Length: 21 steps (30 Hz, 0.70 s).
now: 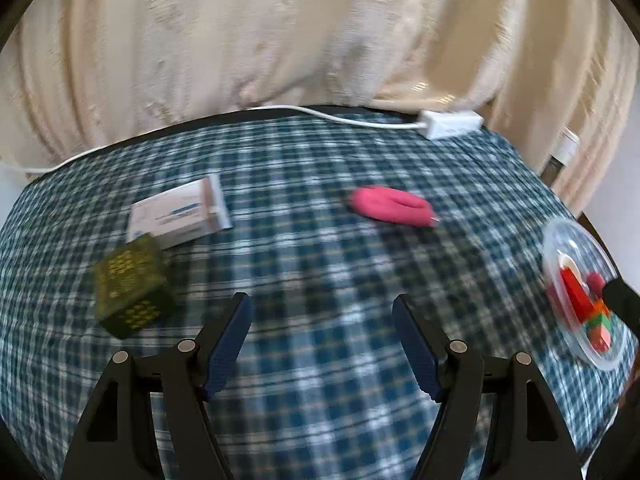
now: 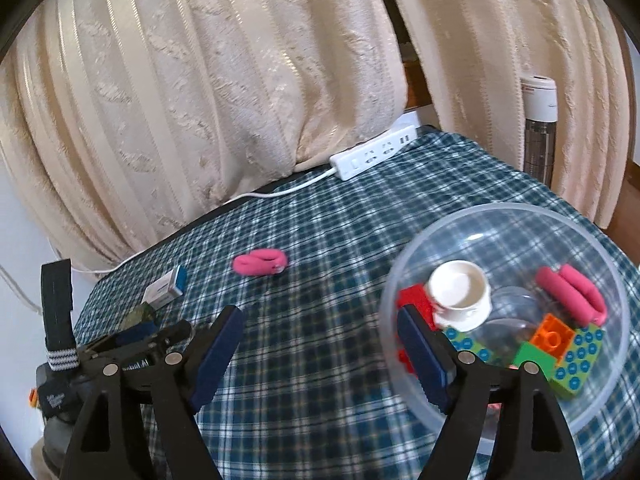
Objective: Organize objects
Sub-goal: 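Grasp the dark green medicine box with the left gripper while the right gripper approaches the pink curler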
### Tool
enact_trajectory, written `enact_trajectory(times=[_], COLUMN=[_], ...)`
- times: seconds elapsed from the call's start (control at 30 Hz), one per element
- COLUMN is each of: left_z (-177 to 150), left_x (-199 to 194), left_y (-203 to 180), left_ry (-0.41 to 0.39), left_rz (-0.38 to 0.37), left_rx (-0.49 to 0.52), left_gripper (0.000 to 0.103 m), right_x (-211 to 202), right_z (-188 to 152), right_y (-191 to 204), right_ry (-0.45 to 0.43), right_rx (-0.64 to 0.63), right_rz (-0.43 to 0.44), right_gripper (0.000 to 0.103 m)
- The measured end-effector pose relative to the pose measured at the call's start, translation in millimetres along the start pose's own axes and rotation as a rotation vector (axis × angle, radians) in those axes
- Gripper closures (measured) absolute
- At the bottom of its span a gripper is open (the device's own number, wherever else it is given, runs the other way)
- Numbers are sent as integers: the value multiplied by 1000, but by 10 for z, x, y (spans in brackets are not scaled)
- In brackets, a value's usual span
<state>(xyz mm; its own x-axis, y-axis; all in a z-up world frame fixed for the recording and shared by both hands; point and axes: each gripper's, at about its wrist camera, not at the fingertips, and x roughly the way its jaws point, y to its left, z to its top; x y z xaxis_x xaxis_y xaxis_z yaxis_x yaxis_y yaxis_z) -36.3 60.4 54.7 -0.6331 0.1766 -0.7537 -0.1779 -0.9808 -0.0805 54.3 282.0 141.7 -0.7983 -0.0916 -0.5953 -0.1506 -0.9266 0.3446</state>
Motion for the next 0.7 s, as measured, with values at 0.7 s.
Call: enact_trajectory(times=[0.7], left_z=[61], left_x=[49], left_y=[998], left_ry=[-21], left_rz=[226], left_rx=[-231], left_gripper=[29], right_x=[321], right_z=[-26], right_y=[467], right_ry=[71], right_rx=[-77], right_rz=[57], right_gripper=[19])
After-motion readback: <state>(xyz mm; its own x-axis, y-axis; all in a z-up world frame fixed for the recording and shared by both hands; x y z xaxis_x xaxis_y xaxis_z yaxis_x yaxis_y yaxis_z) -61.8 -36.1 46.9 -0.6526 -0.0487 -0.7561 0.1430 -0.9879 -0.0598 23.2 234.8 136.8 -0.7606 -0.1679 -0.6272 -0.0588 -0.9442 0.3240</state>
